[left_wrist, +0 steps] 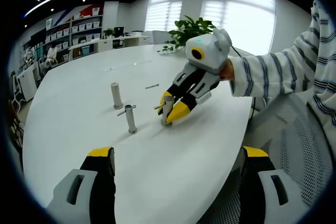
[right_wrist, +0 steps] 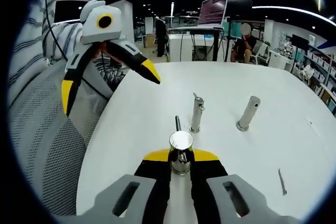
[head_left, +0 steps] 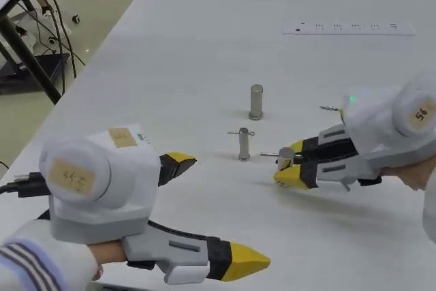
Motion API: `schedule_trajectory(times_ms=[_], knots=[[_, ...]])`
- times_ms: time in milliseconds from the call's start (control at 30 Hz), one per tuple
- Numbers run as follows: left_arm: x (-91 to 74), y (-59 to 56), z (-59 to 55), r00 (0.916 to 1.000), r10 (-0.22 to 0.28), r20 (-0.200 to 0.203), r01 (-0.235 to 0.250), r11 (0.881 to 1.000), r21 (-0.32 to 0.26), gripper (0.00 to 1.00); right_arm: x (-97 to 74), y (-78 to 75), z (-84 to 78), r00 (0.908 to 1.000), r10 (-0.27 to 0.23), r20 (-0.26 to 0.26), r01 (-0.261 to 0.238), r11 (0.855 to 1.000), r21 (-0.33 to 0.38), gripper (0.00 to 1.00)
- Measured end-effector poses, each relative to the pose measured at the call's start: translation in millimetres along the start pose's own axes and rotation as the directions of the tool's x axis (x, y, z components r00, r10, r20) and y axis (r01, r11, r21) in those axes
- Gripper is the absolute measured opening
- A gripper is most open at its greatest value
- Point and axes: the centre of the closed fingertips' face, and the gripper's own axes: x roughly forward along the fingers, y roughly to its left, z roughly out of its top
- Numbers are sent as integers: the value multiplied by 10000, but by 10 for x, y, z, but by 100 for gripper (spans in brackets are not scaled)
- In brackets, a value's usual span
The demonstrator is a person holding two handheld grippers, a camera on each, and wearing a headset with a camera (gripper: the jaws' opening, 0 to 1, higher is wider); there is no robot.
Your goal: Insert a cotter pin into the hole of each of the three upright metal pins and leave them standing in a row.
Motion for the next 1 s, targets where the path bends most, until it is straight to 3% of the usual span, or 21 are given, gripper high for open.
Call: schedule_trajectory(times_ms=[267, 467, 900, 1000], knots=[[6, -9, -6, 10000, 34, -17, -34, 10000, -68, 99, -124, -215, -71, 9993, -379, 47, 379, 9993, -46, 8], [9, 2, -15, 10000, 83, 10, -83, 9996, -274, 99, -154, -305, -123, 9992, -384, 102, 384, 9993, 14, 8], [3, 9, -40, 9998, 139, -119, -143, 9993, -343, 99, -166, -292, -190, 9994, -311, 173, 308, 9993, 196, 8], [3, 45, -51, 9993, 342, -154, -348, 9988, -355, 99, -166, -293, -187, 9991, -378, 205, 377, 9993, 65, 9]])
